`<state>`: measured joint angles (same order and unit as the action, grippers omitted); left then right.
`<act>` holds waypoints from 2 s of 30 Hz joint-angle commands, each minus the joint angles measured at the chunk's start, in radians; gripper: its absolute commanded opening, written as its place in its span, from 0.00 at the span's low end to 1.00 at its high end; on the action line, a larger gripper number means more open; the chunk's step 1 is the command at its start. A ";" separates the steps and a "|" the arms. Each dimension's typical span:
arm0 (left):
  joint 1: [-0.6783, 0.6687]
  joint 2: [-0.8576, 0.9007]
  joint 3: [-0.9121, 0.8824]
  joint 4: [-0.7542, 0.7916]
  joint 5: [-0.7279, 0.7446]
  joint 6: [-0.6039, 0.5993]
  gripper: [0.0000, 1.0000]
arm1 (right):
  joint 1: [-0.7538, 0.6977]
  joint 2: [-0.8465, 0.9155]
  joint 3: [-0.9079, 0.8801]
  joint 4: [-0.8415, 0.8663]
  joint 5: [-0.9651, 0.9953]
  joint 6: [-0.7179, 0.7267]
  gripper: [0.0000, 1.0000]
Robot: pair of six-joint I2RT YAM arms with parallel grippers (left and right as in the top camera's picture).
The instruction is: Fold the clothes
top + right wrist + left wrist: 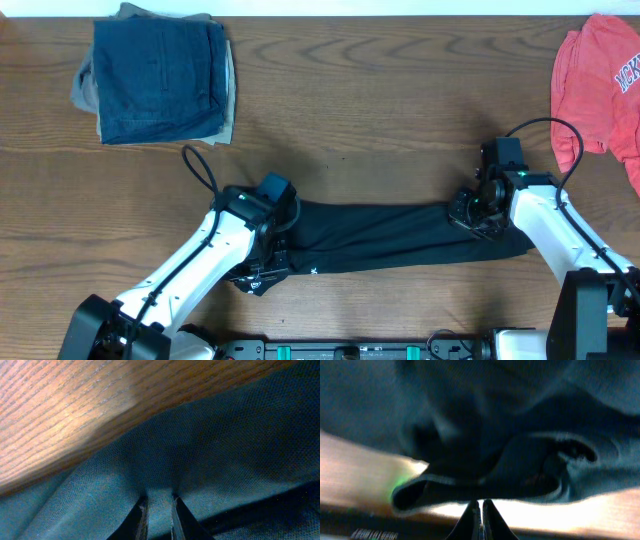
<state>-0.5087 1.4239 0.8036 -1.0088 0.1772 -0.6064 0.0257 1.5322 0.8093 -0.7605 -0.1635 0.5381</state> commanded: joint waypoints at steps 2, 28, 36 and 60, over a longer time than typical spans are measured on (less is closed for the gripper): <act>-0.003 -0.004 -0.057 0.057 -0.005 -0.013 0.07 | 0.006 -0.008 -0.005 0.004 0.006 0.007 0.15; 0.126 0.045 -0.077 0.262 -0.141 -0.016 0.10 | 0.006 -0.008 -0.005 -0.002 0.006 0.004 0.16; 0.175 0.045 -0.075 0.335 -0.141 0.100 0.09 | 0.006 -0.008 -0.005 -0.007 0.006 -0.001 0.16; 0.195 -0.061 0.094 0.307 0.203 0.112 0.06 | 0.042 -0.008 -0.005 0.081 -0.159 -0.045 0.17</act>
<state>-0.2947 1.3338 0.8818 -0.7353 0.2207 -0.4973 0.0376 1.5322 0.8085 -0.6956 -0.2413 0.5072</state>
